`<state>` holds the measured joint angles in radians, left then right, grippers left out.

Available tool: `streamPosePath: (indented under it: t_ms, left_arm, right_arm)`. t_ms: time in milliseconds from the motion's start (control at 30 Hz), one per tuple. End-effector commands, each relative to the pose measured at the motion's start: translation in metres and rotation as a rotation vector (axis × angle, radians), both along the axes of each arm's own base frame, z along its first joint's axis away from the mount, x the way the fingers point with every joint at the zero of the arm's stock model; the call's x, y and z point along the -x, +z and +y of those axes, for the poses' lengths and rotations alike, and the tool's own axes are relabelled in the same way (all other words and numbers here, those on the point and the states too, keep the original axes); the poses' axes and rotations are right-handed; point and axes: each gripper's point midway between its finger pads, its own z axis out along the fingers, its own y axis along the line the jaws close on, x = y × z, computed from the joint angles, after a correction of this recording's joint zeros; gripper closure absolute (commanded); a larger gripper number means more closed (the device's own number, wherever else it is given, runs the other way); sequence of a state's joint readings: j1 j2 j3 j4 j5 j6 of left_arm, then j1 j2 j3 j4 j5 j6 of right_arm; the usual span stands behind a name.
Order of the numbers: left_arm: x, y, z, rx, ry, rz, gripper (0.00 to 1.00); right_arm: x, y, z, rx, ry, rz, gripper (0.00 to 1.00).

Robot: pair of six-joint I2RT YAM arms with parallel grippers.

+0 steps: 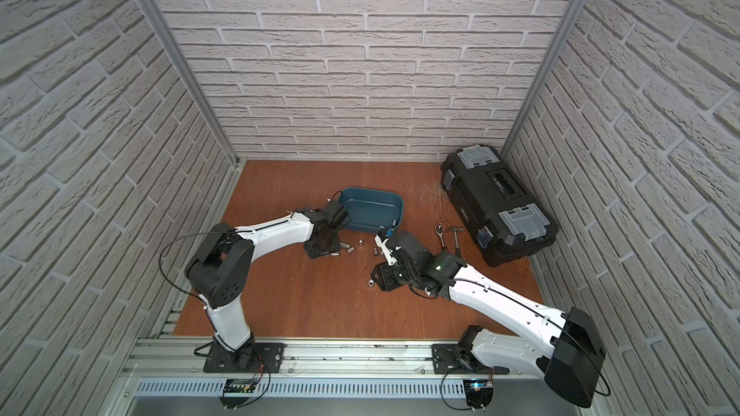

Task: Put the socket on the desktop into the storage box
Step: Pick up the socket head from the center of the board.

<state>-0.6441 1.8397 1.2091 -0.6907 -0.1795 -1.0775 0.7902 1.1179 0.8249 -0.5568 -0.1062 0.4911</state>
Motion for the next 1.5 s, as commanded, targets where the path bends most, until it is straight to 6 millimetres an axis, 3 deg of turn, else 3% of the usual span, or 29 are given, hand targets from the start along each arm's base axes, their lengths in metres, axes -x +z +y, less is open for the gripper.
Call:
streamPosePath:
  t_ms: [0, 500, 867, 1100, 1467]
  left_arm:
    - [-0.006, -0.002, 0.003, -0.014, 0.026, -0.011, 0.52]
    - [-0.001, -0.01, 0.004, -0.021, 0.042, 0.012, 0.61]
    - [0.008, -0.014, 0.003, -0.015, 0.066, 0.027, 0.58]
    - [0.012, -0.021, 0.002, -0.006, 0.083, 0.04, 0.7]
    - [0.008, -0.005, -0.001, 0.013, 0.072, 0.004, 0.83]
  right_arm:
    - [-0.001, 0.006, 0.003, -0.027, -0.004, -0.028, 0.49]
    - [0.0, 0.004, 0.001, -0.021, -0.005, -0.03, 0.49]
    - [-0.002, 0.003, 0.0, -0.016, -0.01, -0.034, 0.49]
    - [-0.001, 0.0, -0.001, -0.01, -0.011, -0.029, 0.49]
    - [0.0, -0.003, -0.004, 0.0, -0.015, -0.027, 0.49]
